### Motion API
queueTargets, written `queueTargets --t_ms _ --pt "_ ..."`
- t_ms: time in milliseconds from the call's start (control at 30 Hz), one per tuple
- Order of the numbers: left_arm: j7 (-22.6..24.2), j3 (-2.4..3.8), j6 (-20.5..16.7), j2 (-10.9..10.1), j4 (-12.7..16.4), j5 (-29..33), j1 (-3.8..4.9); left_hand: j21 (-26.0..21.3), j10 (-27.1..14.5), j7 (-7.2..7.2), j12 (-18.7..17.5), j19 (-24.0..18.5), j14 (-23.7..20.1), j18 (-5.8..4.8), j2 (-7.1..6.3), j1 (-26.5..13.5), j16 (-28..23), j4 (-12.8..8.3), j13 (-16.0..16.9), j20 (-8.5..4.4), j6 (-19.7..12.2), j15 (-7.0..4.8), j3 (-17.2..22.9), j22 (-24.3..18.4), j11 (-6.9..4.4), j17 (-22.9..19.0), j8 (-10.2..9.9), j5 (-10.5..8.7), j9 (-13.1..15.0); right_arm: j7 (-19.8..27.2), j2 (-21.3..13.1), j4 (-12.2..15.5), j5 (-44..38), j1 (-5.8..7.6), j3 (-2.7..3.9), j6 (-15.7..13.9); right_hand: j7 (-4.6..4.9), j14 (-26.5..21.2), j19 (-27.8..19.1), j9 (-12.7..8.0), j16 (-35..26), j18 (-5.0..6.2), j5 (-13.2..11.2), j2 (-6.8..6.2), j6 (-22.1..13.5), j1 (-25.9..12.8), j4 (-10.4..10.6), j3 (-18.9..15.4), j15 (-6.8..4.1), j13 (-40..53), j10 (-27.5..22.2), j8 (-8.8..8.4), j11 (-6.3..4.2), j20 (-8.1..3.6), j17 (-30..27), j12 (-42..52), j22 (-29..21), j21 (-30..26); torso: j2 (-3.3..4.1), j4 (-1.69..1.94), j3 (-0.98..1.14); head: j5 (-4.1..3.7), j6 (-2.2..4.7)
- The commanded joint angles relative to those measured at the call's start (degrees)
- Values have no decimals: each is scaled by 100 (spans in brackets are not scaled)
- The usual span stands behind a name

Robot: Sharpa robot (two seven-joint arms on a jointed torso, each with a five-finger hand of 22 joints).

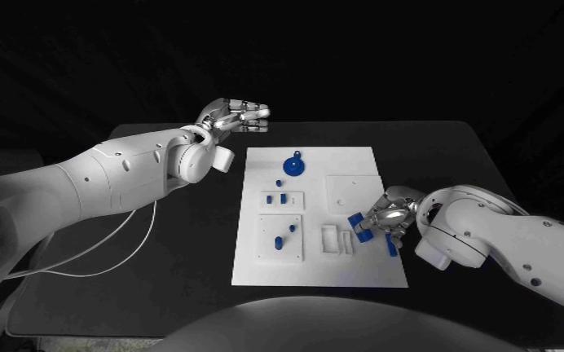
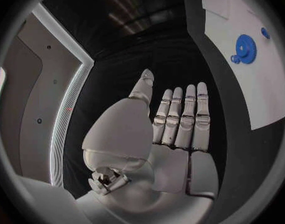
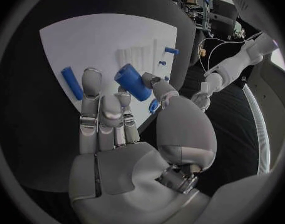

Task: Assemble the parts on the task board

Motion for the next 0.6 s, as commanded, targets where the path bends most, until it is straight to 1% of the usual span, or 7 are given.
queueTargets --t_ms 33,133,300,400,433,467,600 --pt "25 3 80 15 5 -6 0 1 6 43 -3 -38 -23 -61 52 -26 -6 19 3 16 13 25 1 -1 51 -4 1 34 0 -274 43 5 217 11 -17 124 -143 -5 218 112 29 7 -49 86 154 43 43 -45 -19 -6 108 54 -64 -26 5 -11 12 9 0 -2 -2 8 0" --pt "24 3 83 18 5 -6 0 1 6 43 -3 -38 -23 -61 52 -26 -6 19 3 16 13 25 1 -1 51 -4 1 34 0 -291 104 -6 221 30 -64 178 -143 -4 218 97 32 7 -73 87 150 36 82 -97 -19 -5 107 54 -62 -25 8 -9 17 4 -2 1 -4 5 0" --pt "23 3 88 22 7 -6 0 1 6 43 -3 -38 -23 -61 52 -26 -6 19 3 16 13 25 1 -1 51 -4 1 34 0 -309 239 -29 -145 46 -147 254 -154 -3 221 43 28 6 -324 93 162 33 223 -236 -16 -25 116 54 -64 -22 6 -18 25 -17 2 0 -2 5 0" --pt "21 3 88 20 12 -5 0 0 4 43 -3 -38 -26 -61 67 -32 -7 25 3 17 12 27 0 -1 52 -4 1 38 0 -318 333 -45 -525 50 -203 292 -180 0 226 30 34 3 -581 84 220 -34 381 -285 -21 -5 160 56 -75 -23 10 21 30 -14 5 1 1 10 0" --pt "20 3 86 20 13 -5 0 0 4 43 -3 -38 -26 -61 67 -32 -7 25 3 17 12 27 0 -1 52 -4 1 38 0 -320 359 -51 -601 51 -218 299 -194 1 227 31 34 -1 -742 80 254 -42 429 -277 -23 7 178 57 -81 -25 9 39 31 -12 7 4 1 13 0" --pt "20 3 87 18 15 -5 0 1 0 45 -3 -37 -27 -60 72 -35 -7 29 3 17 8 36 0 -1 56 -4 0 39 0 -322 391 -59 -675 52 -234 306 -204 2 230 27 34 -9 -801 48 283 -28 501 -241 -25 10 189 53 -88 -30 9 43 35 -5 6 4 2 16 0" --pt "18 3 88 7 26 -6 1 1 0 45 -3 -37 -27 -60 72 -35 -7 29 3 17 8 36 0 -1 56 -4 0 39 0 -327 522 -112 -866 53 -277 307 -212 3 228 13 39 -20 -852 -2 311 -15 677 -227 -28 26 207 55 -88 -34 9 51 43 6 7 -1 6 18 0"
